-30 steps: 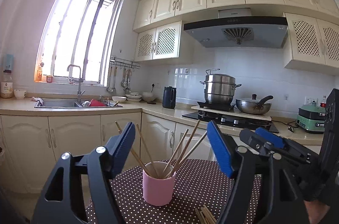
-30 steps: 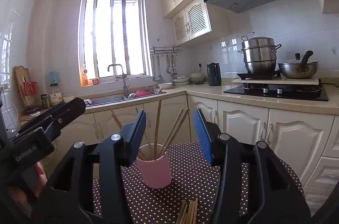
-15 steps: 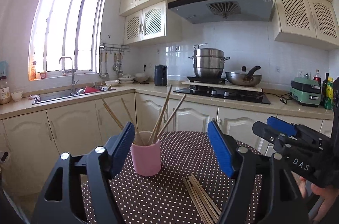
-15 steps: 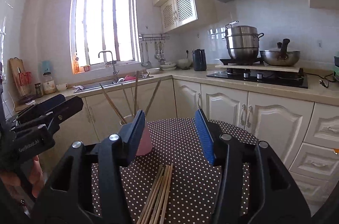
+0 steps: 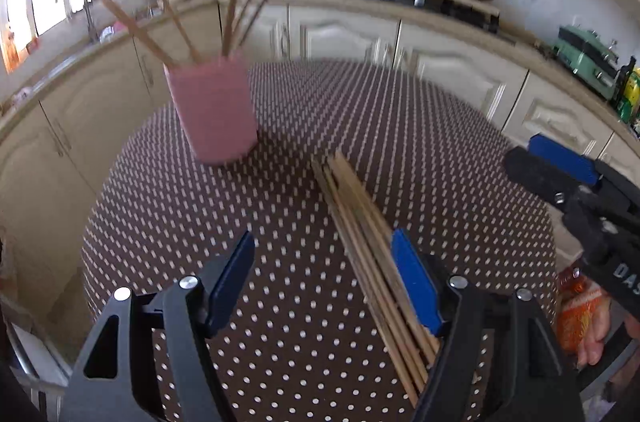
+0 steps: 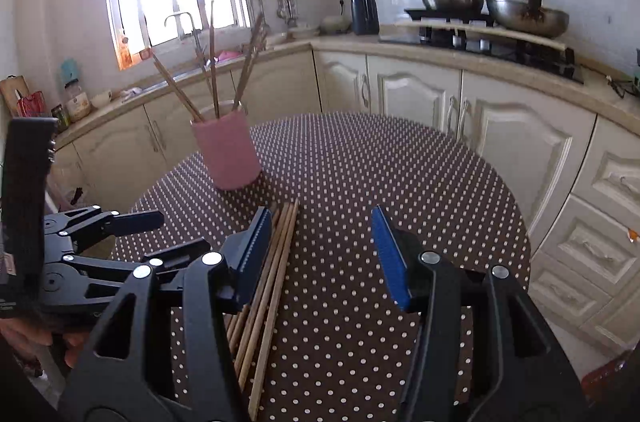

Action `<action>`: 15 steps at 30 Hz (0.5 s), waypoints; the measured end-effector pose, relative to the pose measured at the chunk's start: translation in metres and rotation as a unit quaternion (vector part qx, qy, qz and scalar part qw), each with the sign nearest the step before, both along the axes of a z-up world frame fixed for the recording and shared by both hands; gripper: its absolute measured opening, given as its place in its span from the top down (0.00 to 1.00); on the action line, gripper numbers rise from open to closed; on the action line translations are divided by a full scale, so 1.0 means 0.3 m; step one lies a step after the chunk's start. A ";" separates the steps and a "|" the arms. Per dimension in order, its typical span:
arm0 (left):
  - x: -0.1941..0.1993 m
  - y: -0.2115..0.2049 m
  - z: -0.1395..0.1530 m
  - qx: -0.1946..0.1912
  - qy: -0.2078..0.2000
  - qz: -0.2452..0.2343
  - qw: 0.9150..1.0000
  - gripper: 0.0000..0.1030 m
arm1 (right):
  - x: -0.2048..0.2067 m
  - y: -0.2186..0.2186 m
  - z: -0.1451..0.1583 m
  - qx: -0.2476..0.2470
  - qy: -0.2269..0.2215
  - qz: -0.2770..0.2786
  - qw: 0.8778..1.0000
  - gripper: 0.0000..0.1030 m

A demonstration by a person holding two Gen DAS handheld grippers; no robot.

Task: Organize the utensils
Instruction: 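Lower both tools to the chopstick pile and close on one chopstick each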

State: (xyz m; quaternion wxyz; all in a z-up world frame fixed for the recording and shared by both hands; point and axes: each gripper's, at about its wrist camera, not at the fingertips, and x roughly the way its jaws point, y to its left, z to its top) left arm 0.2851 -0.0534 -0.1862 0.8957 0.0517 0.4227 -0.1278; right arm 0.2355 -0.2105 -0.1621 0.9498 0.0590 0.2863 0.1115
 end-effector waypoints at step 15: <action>0.110 -0.020 -0.157 0.012 0.107 0.024 0.994 0.32 | 0.082 -0.011 -0.112 -0.005 0.102 0.009 0.995 0.48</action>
